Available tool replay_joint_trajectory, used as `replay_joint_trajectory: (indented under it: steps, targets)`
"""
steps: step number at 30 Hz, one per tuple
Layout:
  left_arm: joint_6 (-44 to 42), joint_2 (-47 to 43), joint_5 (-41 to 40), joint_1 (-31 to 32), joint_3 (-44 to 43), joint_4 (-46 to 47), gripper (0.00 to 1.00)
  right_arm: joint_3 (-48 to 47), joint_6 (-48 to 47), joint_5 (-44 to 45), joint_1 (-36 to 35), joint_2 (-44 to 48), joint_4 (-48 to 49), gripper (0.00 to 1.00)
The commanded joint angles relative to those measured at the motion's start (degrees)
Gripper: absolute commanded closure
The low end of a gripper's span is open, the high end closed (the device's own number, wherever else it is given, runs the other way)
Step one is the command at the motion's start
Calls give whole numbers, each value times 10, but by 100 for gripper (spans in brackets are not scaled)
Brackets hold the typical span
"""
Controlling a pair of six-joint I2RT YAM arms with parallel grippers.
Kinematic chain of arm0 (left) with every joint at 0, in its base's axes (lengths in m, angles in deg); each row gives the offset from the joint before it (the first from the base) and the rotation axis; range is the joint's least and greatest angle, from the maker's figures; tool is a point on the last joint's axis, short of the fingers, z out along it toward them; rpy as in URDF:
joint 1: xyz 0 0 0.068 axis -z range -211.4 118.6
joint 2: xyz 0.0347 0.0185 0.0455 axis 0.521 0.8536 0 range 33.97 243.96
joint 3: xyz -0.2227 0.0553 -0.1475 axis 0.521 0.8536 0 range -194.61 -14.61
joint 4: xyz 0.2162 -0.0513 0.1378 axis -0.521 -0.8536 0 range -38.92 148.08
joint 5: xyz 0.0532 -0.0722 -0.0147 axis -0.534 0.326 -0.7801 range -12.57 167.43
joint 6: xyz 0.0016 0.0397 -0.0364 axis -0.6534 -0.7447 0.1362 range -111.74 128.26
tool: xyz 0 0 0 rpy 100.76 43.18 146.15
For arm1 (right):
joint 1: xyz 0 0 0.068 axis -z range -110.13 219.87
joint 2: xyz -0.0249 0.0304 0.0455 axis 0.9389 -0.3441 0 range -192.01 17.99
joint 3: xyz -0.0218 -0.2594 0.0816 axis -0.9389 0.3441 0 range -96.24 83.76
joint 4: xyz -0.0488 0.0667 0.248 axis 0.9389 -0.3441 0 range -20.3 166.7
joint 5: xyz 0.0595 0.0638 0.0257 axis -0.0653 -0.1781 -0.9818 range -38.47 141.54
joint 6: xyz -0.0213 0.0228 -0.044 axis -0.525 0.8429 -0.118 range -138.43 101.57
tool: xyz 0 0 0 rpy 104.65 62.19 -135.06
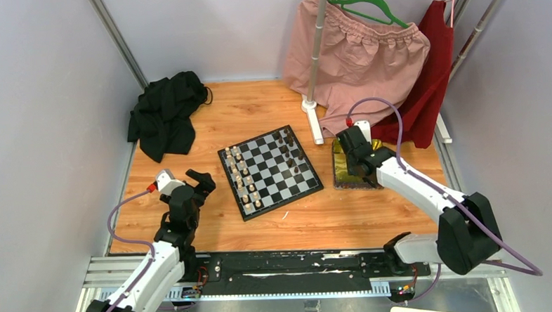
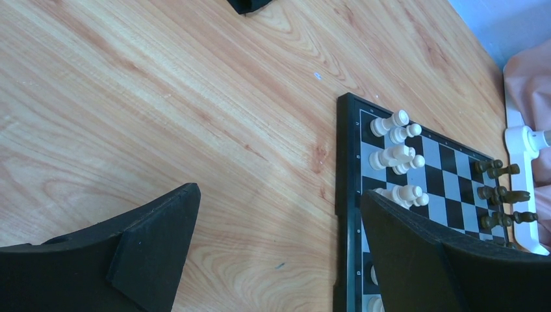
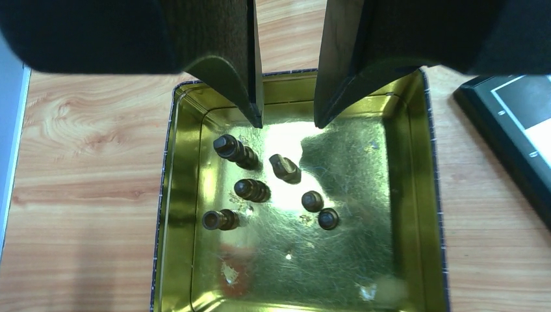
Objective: Set up the chess pieces on the board
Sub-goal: Pick up the chess piece from the storage box.
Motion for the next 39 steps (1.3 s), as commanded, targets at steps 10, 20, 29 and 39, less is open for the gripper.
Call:
replay_joint_trajectory:
  steps: [10,20,29,39]
  targets:
    - [-3,13,-3,-2,0,6,0,2,-17,-63,53,-61,50,62]
    - [-2,19,-2,-2,0,11,0,-28,-31,-92,79,-116,70,62]
    - [-2,33,-1,-2,-1,20,0,-50,-38,-108,87,-149,75,62]
    - [-1,39,1,-2,-1,24,0,-54,-35,-99,89,-145,66,63]
